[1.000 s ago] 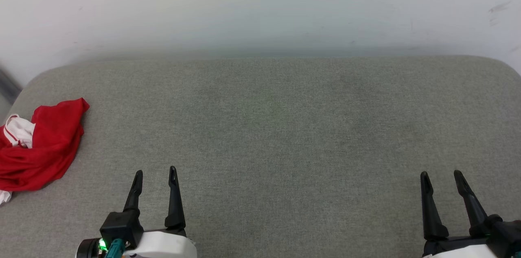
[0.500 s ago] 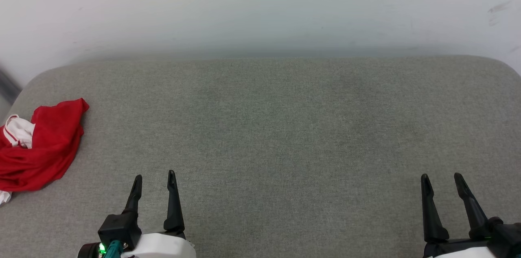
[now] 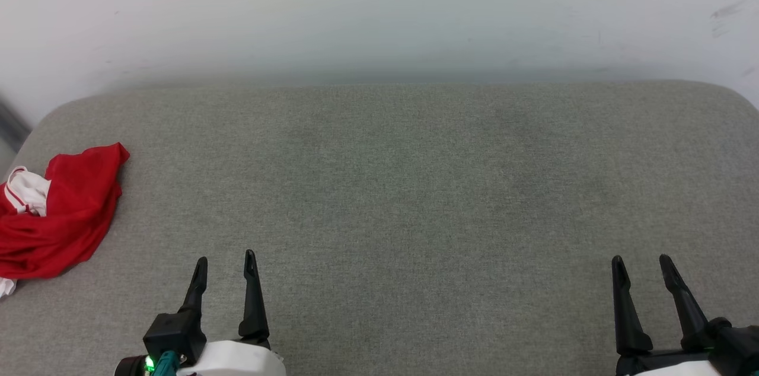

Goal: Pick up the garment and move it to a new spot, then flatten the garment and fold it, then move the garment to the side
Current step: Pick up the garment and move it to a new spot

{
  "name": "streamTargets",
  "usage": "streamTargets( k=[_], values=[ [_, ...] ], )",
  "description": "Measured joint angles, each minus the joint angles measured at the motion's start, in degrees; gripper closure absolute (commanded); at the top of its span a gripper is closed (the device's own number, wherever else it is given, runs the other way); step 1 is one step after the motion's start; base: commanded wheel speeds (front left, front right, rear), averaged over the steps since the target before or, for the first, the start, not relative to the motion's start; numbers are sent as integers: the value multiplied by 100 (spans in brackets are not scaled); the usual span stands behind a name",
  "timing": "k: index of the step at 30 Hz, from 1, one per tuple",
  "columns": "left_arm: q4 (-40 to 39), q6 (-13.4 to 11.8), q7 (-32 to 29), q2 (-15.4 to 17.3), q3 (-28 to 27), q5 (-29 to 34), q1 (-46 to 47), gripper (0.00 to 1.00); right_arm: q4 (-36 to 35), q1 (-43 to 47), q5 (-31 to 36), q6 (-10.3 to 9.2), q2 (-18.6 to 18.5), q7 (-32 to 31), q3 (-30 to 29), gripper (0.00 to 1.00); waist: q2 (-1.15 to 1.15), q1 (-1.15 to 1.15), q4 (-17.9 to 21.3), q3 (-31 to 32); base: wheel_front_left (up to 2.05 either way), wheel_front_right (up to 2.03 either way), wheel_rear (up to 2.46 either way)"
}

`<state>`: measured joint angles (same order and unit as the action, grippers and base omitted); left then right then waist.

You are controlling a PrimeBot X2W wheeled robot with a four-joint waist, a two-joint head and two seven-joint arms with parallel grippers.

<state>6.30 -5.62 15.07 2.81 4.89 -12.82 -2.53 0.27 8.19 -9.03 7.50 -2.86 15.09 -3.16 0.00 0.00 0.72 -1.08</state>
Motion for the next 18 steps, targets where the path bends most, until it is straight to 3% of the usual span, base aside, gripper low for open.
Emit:
streamTargets(
  k=[8, 18],
  values=[
    [-1, -46, 0, 0, -15, 13, 8, 0, -30, 4, 12, 0, 0, 0, 25, 0, 0, 0, -135, -13, 0, 0, 0],
    [-36, -93, 0, 1, -137, 97, 32, 0, -75, 7, 54, 0, 0, 0, 87, 0, 0, 0, -596, -49, 0, 0, 0]
  ],
)
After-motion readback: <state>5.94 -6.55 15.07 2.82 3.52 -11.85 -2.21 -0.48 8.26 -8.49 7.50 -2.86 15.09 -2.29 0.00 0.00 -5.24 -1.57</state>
